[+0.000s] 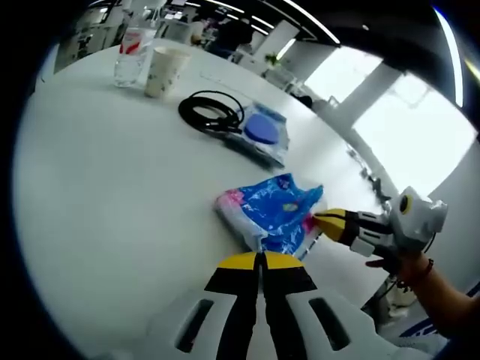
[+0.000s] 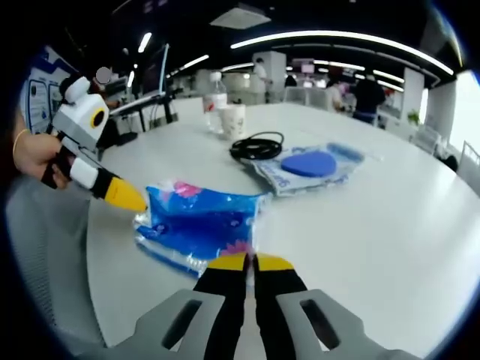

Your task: Arrange the tabletop items into an orderly group along one side of the table until the central work area is clear of visible clutter.

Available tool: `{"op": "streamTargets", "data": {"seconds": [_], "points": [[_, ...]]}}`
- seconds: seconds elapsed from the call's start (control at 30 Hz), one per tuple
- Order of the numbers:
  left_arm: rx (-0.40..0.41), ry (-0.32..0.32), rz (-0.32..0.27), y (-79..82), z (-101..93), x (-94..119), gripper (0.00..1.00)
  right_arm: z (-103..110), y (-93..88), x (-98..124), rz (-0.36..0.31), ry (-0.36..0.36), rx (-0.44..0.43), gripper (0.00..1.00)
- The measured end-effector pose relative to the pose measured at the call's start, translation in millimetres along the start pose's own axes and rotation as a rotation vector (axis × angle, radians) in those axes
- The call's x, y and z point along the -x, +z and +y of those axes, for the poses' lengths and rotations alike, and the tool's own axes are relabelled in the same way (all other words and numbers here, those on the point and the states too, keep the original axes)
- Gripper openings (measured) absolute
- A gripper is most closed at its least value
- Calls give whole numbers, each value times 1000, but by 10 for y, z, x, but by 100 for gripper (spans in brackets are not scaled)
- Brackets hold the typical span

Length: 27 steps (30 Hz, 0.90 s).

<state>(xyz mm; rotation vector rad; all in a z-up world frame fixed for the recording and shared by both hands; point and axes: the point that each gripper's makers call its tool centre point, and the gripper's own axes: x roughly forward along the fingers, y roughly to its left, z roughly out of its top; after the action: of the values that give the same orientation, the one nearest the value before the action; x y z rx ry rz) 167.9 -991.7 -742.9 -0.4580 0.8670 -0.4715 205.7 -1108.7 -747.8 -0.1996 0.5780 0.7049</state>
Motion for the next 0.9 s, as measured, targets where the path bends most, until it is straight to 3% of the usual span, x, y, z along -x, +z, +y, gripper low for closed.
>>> {"op": "streamTargets", "data": {"seconds": [0.33, 0.9], "points": [[-7, -29, 9, 76, -89, 24, 0, 8, -3, 204, 21, -9, -22, 0], [-56, -106, -3, 409, -424, -13, 0, -139, 151, 539, 19, -70, -32, 0]]}}
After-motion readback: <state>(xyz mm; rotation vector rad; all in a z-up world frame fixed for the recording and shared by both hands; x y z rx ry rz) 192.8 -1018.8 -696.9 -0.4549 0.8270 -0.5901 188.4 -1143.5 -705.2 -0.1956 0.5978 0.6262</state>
